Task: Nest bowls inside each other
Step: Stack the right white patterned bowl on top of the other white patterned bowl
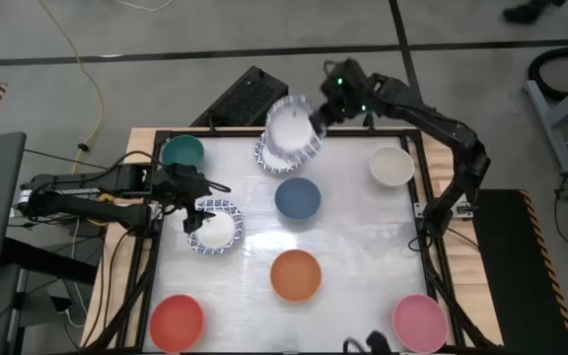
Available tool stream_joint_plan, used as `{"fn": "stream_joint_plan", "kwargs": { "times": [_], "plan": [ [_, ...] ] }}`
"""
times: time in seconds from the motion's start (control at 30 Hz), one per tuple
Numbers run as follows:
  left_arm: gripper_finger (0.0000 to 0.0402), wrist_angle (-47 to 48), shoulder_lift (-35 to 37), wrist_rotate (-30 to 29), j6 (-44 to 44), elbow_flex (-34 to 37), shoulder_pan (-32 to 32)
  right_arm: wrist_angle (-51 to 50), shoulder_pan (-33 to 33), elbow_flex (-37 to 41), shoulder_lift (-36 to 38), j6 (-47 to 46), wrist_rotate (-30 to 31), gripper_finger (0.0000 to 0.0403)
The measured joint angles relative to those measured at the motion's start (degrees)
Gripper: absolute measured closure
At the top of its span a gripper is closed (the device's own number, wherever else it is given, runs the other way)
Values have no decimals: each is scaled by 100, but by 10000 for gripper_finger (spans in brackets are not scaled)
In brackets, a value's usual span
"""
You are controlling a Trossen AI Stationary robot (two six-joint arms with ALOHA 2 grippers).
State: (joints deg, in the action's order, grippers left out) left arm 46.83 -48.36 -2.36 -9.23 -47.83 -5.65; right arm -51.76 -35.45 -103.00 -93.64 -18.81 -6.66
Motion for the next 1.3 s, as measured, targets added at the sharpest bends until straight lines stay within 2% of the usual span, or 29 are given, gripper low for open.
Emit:
{"fn": "stream_joint_plan", "kwargs": {
  "times": [0.17,0.43,0.6,0.8,1.3],
  "plan": [
    [81,0,0,-3,3,0,0,556,-444,-2,-469,-750,-78,396],
    [81,15,0,-13,136,2,0,839,-762,0,-1460,-980,-1301,395],
    [81,26,0,-49,122,2,0,911,-855,0,-1949,-1031,-1702,394],
    [81,35,-2,-57,125,4,0,904,-856,2,-2288,-1027,-1732,394],
    [81,31,-2,-134,120,4,0,912,-846,3,-2506,-946,-1460,394]
  ]
}}
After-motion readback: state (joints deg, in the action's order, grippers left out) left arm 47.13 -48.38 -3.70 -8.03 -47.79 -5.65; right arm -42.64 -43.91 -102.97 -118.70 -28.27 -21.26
